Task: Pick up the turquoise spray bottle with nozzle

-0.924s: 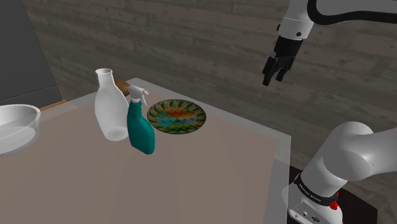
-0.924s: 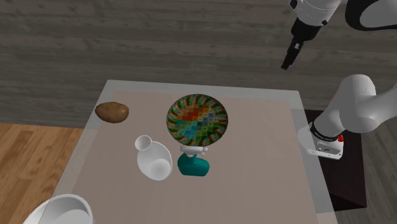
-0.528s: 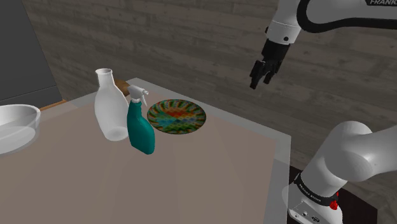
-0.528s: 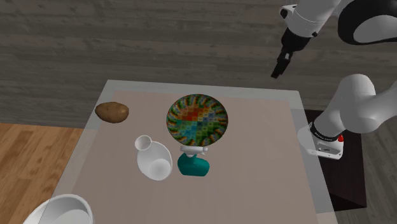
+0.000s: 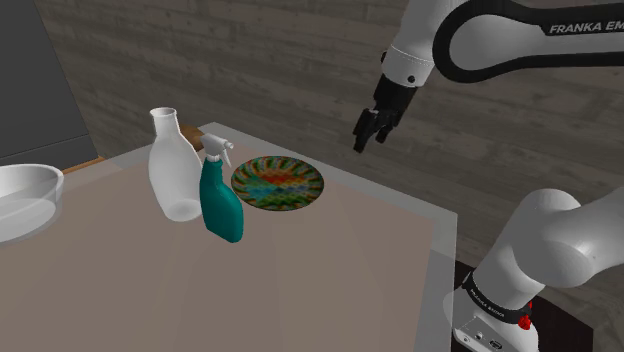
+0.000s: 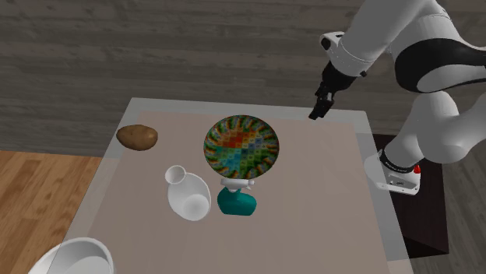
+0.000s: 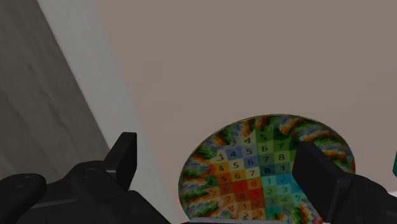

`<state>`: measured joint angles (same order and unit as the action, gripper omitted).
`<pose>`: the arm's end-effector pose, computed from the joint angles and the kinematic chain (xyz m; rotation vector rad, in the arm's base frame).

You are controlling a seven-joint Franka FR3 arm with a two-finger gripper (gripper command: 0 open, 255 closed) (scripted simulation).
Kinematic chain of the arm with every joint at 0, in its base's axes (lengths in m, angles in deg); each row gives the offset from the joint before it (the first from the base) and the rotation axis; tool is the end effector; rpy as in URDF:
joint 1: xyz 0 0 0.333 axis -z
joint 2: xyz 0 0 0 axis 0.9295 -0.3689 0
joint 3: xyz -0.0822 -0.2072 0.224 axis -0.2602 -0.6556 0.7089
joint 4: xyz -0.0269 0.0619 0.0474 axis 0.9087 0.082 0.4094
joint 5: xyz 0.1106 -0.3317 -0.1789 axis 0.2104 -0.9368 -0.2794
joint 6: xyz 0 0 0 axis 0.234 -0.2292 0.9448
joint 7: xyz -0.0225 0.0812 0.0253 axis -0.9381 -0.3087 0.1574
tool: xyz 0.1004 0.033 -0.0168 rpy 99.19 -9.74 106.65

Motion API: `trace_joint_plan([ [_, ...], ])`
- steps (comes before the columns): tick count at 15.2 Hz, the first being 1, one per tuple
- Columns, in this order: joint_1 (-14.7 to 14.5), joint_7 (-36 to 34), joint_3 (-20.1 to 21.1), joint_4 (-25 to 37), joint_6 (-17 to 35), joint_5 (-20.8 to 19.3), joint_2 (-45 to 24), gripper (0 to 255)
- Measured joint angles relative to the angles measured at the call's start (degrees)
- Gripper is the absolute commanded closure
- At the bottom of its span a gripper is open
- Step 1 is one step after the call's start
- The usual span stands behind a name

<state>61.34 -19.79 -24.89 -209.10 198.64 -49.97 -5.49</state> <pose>0.3431 0.1244 0.5437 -3.1255 -0.0489 -0.2817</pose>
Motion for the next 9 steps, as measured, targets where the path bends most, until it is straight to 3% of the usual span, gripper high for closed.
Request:
trace_joint_plan([
  [9,-2.6,-5.4,9.0,3.2,14.5,0.5,-10.5,0],
])
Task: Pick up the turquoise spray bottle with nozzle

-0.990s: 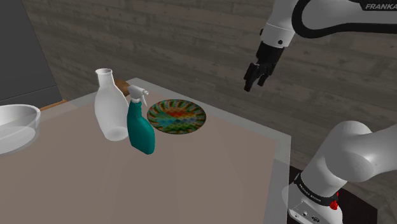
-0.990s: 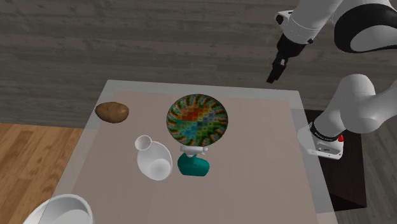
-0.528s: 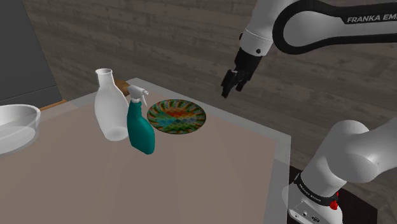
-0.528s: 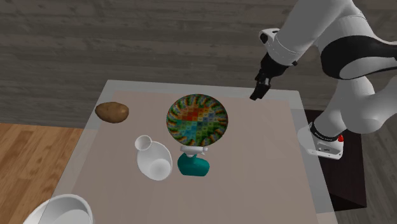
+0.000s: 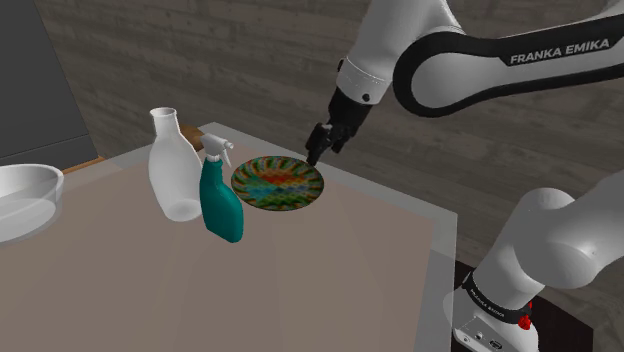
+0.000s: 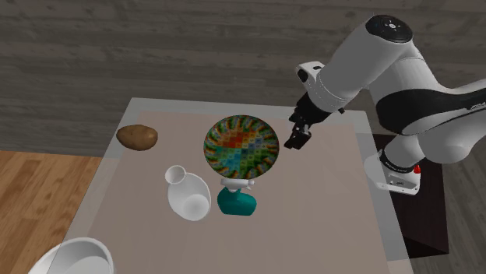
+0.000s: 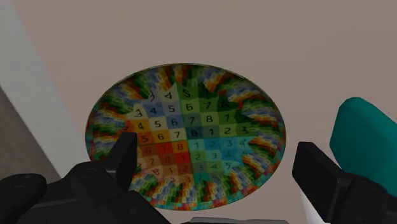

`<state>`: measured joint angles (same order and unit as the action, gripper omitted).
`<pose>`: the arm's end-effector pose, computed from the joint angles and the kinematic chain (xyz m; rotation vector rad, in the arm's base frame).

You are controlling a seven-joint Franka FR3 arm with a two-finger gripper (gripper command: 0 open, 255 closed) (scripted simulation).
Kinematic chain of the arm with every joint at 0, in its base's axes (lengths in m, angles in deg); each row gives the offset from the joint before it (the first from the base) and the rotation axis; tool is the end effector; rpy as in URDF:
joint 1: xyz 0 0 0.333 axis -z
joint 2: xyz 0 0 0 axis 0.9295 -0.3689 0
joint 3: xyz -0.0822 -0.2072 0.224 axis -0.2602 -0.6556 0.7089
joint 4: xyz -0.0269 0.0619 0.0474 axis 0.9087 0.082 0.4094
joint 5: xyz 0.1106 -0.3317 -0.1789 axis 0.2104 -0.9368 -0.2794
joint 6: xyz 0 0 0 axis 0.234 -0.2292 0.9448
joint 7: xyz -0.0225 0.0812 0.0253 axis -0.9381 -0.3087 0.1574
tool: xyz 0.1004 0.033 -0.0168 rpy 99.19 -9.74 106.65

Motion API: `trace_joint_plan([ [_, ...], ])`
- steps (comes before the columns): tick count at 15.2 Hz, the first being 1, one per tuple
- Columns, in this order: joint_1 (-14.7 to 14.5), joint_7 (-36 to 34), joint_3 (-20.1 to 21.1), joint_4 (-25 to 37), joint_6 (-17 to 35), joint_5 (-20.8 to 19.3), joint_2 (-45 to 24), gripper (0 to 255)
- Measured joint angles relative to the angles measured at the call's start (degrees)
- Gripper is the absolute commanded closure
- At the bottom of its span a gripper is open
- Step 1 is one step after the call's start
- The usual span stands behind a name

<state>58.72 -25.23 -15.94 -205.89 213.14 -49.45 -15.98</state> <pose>0.3695 0.2249 0.5193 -3.0676 -0.2055 -0.4586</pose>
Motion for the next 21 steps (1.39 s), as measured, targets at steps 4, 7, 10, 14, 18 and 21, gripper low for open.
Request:
trace_joint_plan([
  [4,0.0,-3.1,4.3,2.8,6.0,-2.0,-5.7,0],
  [7,0.6,-6.5,8.1,6.5,9.3,-5.0,-10.7,0],
  [10,1.2,-10.2,11.6,8.8,12.9,-8.9,-14.9,0],
  [14,2.3,-16.9,16.4,14.5,15.8,-17.5,-22.4,0],
  [18,2.1,-22.2,18.7,17.1,17.6,-24.3,-26.8,0],
  [21,2.2,-24.4,18.9,16.4,19.4,-27.0,-28.5,0],
])
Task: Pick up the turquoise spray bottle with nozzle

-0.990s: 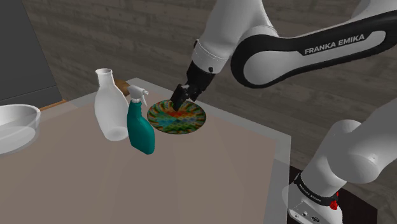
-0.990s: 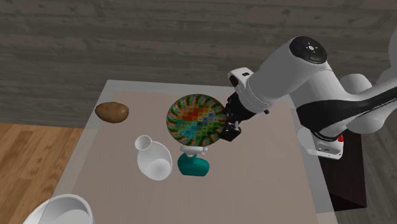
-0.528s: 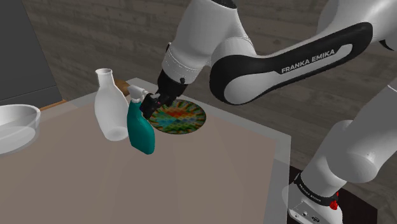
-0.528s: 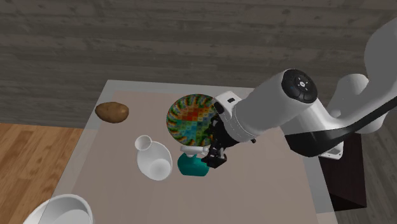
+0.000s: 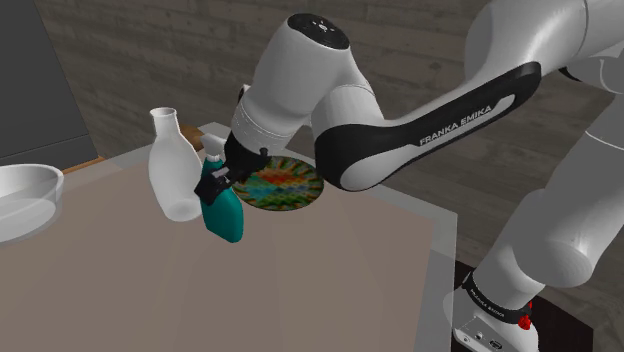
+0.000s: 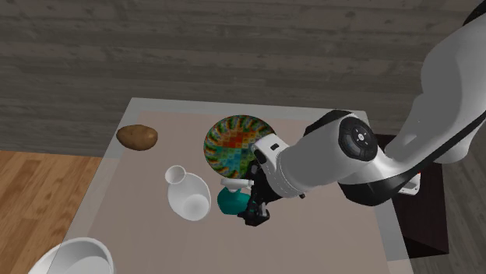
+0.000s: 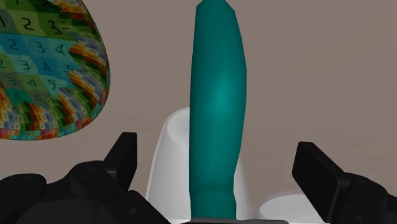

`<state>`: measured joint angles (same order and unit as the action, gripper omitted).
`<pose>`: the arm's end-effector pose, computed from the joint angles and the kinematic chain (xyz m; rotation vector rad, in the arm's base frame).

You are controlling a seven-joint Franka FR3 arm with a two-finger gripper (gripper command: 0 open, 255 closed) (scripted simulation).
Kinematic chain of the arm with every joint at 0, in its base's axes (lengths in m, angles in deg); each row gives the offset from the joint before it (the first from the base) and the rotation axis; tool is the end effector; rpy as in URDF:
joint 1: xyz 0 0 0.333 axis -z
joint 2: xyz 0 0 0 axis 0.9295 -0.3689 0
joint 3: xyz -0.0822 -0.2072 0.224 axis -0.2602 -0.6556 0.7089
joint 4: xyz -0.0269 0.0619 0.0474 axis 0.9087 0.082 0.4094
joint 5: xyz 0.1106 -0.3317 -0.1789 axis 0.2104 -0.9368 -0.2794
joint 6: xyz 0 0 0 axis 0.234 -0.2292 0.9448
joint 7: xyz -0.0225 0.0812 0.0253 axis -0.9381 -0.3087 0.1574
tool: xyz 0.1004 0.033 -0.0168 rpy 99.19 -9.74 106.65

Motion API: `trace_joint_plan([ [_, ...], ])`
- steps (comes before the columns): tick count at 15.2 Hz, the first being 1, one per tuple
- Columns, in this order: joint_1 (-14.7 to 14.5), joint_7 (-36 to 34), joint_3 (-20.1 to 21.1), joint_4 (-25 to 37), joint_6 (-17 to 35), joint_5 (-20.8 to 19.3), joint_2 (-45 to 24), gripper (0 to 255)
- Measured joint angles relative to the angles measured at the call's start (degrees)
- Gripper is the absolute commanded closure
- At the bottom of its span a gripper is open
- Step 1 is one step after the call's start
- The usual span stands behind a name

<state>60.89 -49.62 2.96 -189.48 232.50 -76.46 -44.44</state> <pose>0.3990 0.4184 0.4660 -2.9131 -0.4812 -0.7648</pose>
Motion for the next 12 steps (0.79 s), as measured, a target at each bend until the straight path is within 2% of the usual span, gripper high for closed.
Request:
trace_joint_plan([
  [3,0.0,-2.0,0.0,-0.9,1.6,-2.4,-1.3,0],
  [4,0.0,-2.4,0.0,-1.0,1.9,-2.8,-1.6,255],
  [12,0.0,-2.8,-0.1,-1.1,2.1,-3.3,-1.7,255],
])
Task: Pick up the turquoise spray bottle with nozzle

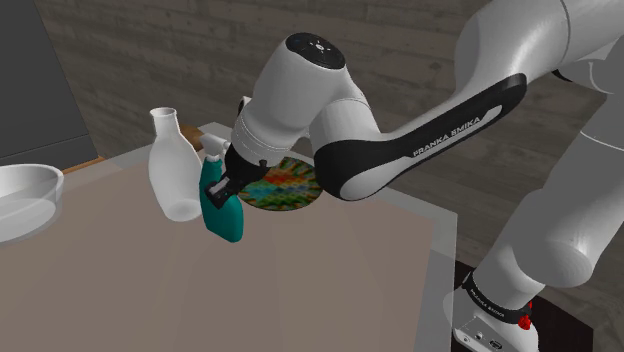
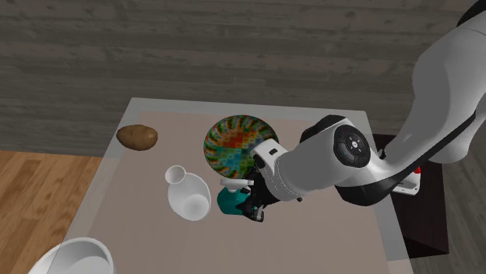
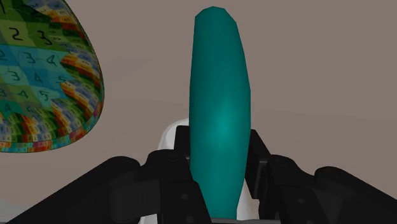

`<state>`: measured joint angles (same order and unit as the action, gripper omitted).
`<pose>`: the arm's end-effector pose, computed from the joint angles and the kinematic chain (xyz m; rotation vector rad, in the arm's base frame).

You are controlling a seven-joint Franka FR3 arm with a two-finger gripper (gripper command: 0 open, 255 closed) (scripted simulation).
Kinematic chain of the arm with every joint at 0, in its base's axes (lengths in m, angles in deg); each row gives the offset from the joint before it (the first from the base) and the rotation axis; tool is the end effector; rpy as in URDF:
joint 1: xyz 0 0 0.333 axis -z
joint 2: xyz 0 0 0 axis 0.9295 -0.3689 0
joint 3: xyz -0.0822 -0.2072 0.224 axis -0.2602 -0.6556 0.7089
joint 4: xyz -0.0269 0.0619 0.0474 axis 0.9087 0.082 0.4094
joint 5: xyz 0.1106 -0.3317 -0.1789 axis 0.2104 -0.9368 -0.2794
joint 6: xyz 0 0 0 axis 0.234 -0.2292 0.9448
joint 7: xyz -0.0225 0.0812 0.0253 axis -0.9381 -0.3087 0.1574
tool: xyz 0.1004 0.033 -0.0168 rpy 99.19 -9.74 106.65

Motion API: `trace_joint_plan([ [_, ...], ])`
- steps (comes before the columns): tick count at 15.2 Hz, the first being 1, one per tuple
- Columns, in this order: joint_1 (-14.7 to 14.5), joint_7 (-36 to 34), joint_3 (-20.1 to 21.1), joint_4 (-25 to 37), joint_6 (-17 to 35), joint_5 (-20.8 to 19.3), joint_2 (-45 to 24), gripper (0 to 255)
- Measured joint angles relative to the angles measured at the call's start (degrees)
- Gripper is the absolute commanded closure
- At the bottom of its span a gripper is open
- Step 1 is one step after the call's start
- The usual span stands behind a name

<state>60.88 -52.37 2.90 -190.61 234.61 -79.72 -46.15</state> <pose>0.3996 0.4191 0.4468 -2.9126 -0.4807 -0.7673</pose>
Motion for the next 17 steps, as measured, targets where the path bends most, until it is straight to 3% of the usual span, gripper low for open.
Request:
trace_joint_plan([
  [17,-0.2,8.2,-0.3,6.0,-8.7,9.2,4.8,255],
])
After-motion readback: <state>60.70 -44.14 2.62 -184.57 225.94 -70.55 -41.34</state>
